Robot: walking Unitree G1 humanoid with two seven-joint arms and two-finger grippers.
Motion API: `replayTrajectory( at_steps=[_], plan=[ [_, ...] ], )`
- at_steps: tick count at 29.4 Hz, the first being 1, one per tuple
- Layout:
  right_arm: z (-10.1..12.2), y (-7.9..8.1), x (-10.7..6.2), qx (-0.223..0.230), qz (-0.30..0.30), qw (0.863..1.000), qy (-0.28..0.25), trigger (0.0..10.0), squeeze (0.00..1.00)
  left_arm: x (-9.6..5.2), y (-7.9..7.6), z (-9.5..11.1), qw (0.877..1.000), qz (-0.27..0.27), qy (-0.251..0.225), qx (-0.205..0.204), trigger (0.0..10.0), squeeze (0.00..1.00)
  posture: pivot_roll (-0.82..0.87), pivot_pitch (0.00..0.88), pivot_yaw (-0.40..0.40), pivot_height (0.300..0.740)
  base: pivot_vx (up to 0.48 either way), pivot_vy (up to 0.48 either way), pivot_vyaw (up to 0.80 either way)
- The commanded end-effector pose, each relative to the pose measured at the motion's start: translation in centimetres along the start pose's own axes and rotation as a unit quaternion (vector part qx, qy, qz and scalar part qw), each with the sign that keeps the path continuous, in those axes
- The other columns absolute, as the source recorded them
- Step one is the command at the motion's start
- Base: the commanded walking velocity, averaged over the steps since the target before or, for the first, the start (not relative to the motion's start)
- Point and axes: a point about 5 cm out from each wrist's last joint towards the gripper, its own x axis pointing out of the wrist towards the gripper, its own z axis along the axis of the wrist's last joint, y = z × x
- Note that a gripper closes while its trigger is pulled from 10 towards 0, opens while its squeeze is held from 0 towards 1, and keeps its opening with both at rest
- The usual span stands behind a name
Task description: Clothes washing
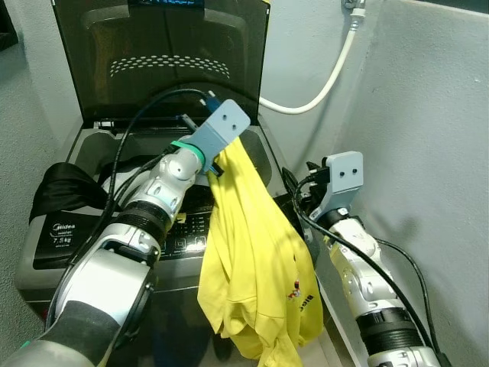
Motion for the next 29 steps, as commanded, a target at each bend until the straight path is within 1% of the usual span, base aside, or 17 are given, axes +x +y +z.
replayTrajectory(
  at_steps=[1,3,5,10,12,13,14,15,17,19,21,22,23,24,26,28,29],
  plan=[
    [-0.2,-0.3,-0.3,-0.001,-0.004,1.000,0.006,10.0,0.00,-0.5,1.1,-2.1,0.999,0.030,0.040,-0.016,10.0,0.00,-0.02,0.009,-0.004,0.740,0.000,0.000,0.00],
    [-0.3,-0.2,-0.4,0.000,-0.003,1.000,0.006,10.0,0.00,-0.9,1.8,-3.2,0.997,0.043,0.062,-0.021,10.0,0.00,-0.02,0.010,-0.006,0.740,0.000,0.000,0.00],
    [-0.4,0.0,-0.3,0.003,0.002,1.000,0.006,10.0,0.00,-1.3,2.4,-4.2,0.995,0.052,0.082,-0.016,10.0,0.00,-0.02,0.010,-0.010,0.740,0.000,0.000,0.00],
    [-0.4,0.1,-0.2,0.004,0.006,1.000,0.008,10.0,0.00,-1.9,3.0,-5.3,0.993,0.062,0.099,0.000,10.0,0.00,-0.01,0.013,-0.022,0.740,0.000,0.000,0.00],
    [-0.5,0.2,-0.1,0.002,0.012,1.000,0.011,10.0,0.00,-2.5,3.6,-6.5,0.991,0.067,0.114,0.025,10.0,0.00,-0.01,0.021,-0.033,0.740,0.000,0.000,0.00],
    [-0.5,0.0,-0.1,0.000,0.015,1.000,0.013,10.0,0.00,-2.7,3.7,-6.9,0.990,0.069,0.117,0.044,10.0,0.00,-0.01,0.031,-0.050,0.740,0.000,0.000,0.00],
    [-0.4,-0.2,-0.1,-0.001,0.017,1.000,0.014,10.0,0.00,-2.8,3.8,-7.2,0.989,0.071,0.119,0.056,10.0,0.00,-0.01,0.031,-0.050,0.740,0.000,0.000,0.00],
    [-0.4,-0.2,-0.1,-0.001,0.017,1.000,0.014,10.0,0.00,-2.8,3.8,-7.2,0.989,0.071,0.119,0.056,10.0,0.00,-0.01,0.031,-0.050,0.740,0.000,0.000,0.00],
    [-0.4,-0.3,-0.1,-0.003,0.021,1.000,0.015,10.0,0.00,-3.0,3.9,-7.4,0.986,0.070,0.119,0.095,10.0,0.00,-0.01,0.032,-0.060,0.740,0.000,0.000,0.00],
    [-0.4,-0.3,-0.1,-0.004,0.022,1.000,0.016,10.0,0.00,-3.1,3.6,-7.4,0.986,0.061,0.116,0.103,10.0,0.00,-0.01,0.036,-0.065,0.740,0.000,0.000,0.00],
    [-0.4,0.2,-0.1,-0.002,0.027,0.999,0.018,10.0,0.00,-3.0,2.0,-7.3,0.988,0.022,0.099,0.112,10.0,0.00,-0.01,0.046,-0.067,0.740,0.000,0.000,0.00],
    [-0.4,0.4,-0.1,-0.002,0.028,0.999,0.018,10.0,0.00,-3.0,1.2,-7.3,0.989,0.007,0.094,0.110,10.0,0.00,-0.02,0.050,-0.066,0.740,0.000,0.000,0.00],
    [-0.4,0.4,-0.1,-0.002,0.028,0.999,0.018,10.0,0.00,-3.0,1.2,-7.3,0.989,0.007,0.094,0.110,10.0,0.00,-0.02,0.050,-0.066,0.740,0.000,0.000,0.00],
    [-0.4,0.5,-0.1,-0.001,0.028,0.999,0.018,10.0,0.00,-3.1,0.6,-7.3,0.990,0.001,0.095,0.100,10.0,0.00,-0.03,0.058,-0.067,0.740,0.000,0.000,0.00],
    [-0.4,0.6,-0.2,0.000,0.027,0.999,0.019,10.0,0.00,-3.1,0.0,-7.3,0.992,-0.001,0.095,0.084,10.0,0.00,-0.02,0.054,-0.069,0.740,0.000,0.000,0.00],
    [-0.4,0.6,-0.3,0.001,0.028,0.999,0.020,10.0,0.00,-3.1,-0.1,-7.3,0.992,0.000,0.094,0.081,10.0,0.00,-0.02,0.054,-0.069,0.740,0.000,0.000,0.00],
    [-0.4,0.7,-0.3,0.001,0.030,0.999,0.020,10.0,0.00,-3.2,-0.2,-7.1,0.995,0.008,0.089,0.052,10.0,0.00,-0.03,0.056,-0.071,0.740,0.000,0.000,0.00]
  ],
)
